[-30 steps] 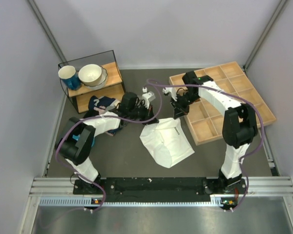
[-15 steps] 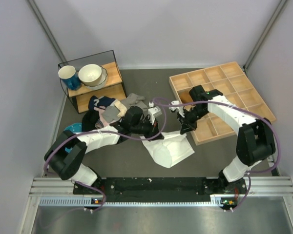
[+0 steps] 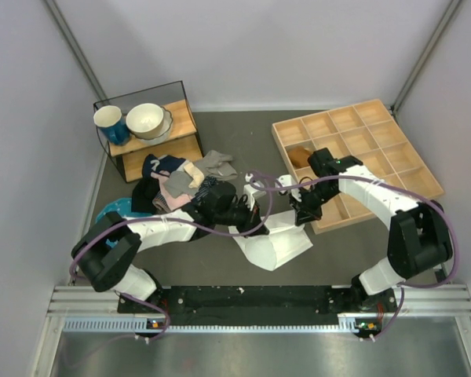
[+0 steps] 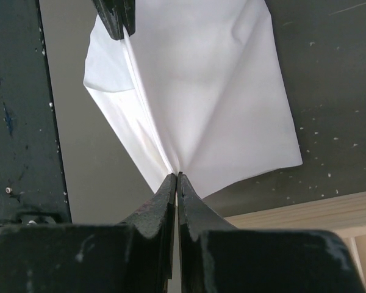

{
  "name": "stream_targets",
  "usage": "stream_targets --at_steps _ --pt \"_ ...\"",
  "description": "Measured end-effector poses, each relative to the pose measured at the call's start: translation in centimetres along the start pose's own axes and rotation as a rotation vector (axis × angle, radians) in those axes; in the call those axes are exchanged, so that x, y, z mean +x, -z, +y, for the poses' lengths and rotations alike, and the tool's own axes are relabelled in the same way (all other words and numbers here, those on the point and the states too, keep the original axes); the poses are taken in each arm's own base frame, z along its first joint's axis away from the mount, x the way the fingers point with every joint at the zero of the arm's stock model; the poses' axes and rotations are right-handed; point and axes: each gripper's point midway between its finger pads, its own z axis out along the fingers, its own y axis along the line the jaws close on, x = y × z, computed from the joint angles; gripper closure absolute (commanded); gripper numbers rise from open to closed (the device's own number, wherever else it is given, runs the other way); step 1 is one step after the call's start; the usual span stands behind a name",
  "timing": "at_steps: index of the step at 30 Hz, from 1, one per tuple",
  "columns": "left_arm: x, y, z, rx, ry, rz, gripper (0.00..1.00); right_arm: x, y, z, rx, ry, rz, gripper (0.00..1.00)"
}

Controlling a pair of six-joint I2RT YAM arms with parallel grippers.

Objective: Roll the underwear
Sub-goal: Fold the underwear at the center of the board.

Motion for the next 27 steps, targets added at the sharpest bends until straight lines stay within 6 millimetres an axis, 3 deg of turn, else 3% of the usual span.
stream_targets --at_steps 11,21,27 --pt "-0.2 -0.7 -0.7 0.0 0.012 -0.014 1.0 0.2 0.8 -0.6 0.06 0.059 0.026 1.0" --pt "-3.6 -1.2 -0.1 -0.047 -0.005 -0.05 1.0 -3.3 2.8 -4.7 0.17 0.138 0.009 1.0" --pt "-3.2 -1.4 0.0 -0.041 0.0 -0.025 1.0 -2.1 2.1 -4.4 0.154 0.146 0.028 1.0"
